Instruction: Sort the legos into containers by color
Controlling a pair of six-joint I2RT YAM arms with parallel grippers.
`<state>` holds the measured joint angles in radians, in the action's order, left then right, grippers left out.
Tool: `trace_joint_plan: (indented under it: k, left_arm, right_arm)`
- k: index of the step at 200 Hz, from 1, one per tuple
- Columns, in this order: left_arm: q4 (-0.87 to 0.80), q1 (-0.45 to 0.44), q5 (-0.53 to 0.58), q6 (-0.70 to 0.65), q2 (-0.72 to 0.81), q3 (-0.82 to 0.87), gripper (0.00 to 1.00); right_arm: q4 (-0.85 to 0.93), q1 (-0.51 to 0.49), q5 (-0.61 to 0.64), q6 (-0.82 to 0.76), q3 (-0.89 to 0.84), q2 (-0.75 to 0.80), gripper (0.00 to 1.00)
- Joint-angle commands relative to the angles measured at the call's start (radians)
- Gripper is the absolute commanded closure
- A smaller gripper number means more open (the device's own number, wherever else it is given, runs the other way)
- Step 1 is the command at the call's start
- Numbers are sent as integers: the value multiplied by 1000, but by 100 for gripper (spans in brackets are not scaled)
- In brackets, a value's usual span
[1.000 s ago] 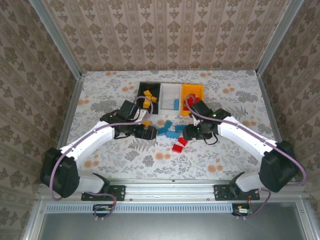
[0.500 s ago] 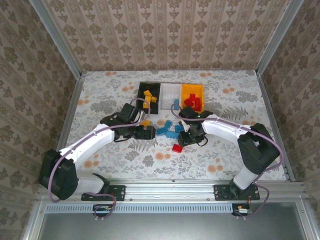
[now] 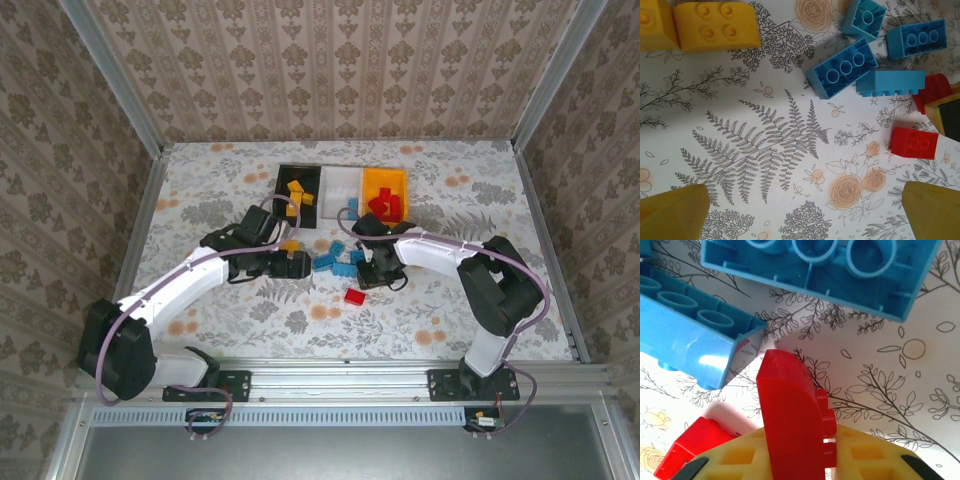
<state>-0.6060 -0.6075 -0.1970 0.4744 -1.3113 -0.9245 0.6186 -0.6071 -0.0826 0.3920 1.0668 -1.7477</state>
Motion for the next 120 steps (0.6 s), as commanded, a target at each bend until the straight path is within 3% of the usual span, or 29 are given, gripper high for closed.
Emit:
trace_joint_plan:
  k: [1,67,120]
  left_arm:
    - [-31,13,-30,-34,33,-2,0]
    - [-28,105,-92,-86,42,-22,0]
    - [-40,146,-122,-109,96,-8,0]
  right_arm:
    - [16,-11,31,23,24,6,78]
    - [206,-7,82,53,27,251,80]
    - [340,74,163,22,371,260,79]
